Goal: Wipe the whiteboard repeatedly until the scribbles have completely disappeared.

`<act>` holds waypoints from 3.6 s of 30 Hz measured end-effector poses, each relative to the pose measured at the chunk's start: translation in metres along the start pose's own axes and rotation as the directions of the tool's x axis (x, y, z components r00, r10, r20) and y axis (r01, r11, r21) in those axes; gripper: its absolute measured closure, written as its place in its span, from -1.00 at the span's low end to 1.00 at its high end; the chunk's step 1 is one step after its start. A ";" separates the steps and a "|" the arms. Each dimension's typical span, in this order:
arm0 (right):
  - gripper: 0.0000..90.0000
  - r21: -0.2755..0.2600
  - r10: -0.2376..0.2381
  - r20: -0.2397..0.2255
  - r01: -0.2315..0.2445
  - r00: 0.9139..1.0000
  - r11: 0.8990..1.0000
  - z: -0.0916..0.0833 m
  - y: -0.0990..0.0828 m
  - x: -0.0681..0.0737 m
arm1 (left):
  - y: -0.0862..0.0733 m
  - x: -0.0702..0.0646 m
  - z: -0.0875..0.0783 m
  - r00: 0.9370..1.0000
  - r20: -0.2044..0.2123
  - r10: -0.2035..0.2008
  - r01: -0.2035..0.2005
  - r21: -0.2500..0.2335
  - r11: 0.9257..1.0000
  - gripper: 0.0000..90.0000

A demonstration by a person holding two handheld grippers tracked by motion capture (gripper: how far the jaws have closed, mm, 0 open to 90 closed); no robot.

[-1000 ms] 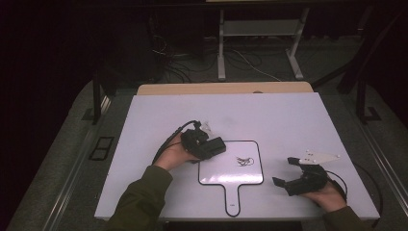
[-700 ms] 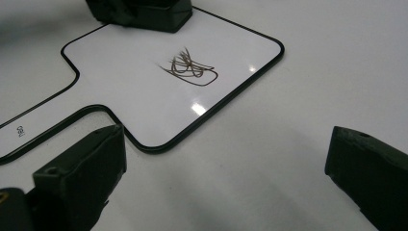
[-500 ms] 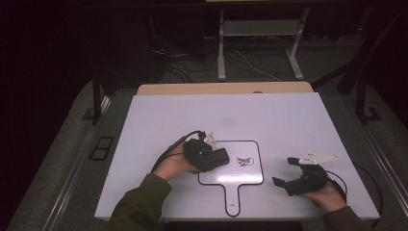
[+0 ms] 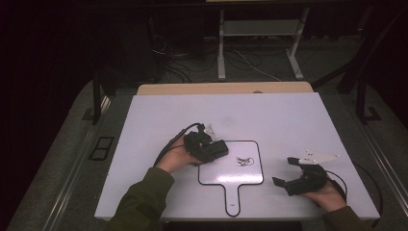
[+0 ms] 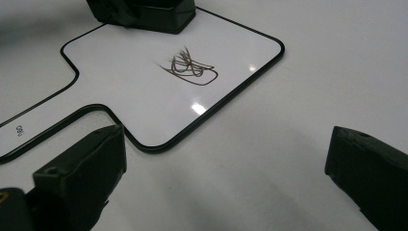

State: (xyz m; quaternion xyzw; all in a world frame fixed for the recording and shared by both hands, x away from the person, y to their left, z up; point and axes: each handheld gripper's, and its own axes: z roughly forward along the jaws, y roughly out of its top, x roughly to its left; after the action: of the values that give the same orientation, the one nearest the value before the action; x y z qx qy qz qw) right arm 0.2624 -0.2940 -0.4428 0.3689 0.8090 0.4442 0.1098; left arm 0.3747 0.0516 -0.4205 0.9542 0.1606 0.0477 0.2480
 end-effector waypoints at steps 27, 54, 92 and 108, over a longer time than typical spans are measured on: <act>-1.00 -0.004 -0.002 -0.001 0.002 1.000 1.000 -0.001 0.000 0.000 | 0.056 -0.007 0.031 0.999 0.014 0.048 -0.048 0.011 0.999 -0.14; -1.00 -0.010 -0.001 0.000 0.001 1.000 1.000 -0.003 0.000 -0.001 | 0.077 -0.012 0.042 0.994 0.012 0.106 -0.107 0.026 0.994 -0.14; -1.00 -0.015 -0.003 0.009 0.003 1.000 1.000 -0.004 0.001 -0.001 | 0.090 -0.062 0.049 0.975 0.111 0.192 -0.196 0.018 0.981 -0.14; -1.00 -0.022 0.000 0.007 0.000 1.000 1.000 -0.006 0.000 -0.003 | 0.106 -0.017 0.062 0.997 0.019 0.078 -0.079 0.007 0.997 -0.14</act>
State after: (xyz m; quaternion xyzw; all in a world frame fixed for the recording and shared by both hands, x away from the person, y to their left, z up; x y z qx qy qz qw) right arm 0.2618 -0.2999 -0.4395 0.3692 0.8038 0.4516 0.1168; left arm 0.3997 -0.0697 -0.4226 0.9611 0.1208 0.0479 0.2436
